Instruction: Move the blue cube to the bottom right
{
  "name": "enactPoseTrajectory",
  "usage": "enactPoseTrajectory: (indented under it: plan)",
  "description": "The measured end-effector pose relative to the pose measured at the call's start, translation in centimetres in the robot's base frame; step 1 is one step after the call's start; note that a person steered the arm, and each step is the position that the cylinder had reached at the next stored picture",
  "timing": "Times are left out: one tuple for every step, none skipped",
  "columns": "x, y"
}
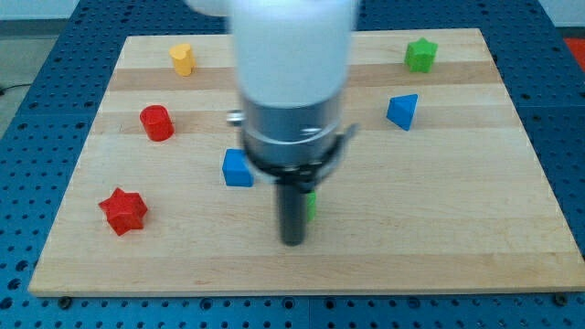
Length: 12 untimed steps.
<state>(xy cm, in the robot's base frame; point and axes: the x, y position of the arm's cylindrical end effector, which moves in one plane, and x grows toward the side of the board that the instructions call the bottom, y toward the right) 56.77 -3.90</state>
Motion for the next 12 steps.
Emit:
enactPoseTrajectory:
  plan:
    - [-0.2, -6.3]
    - [-3.1, -6.6]
    - [-4.7, -6.7]
    - [-6.8, -5.0]
    - [-6.9, -7.6]
    - [-9.1, -8.5]
    - [-10.6, -5.1]
    - [-10.0, 3.9]
    - [-10.3, 7.6]
    - [-12.0, 7.2]
    - [-12.0, 12.0]
    - [-11.0, 18.1]
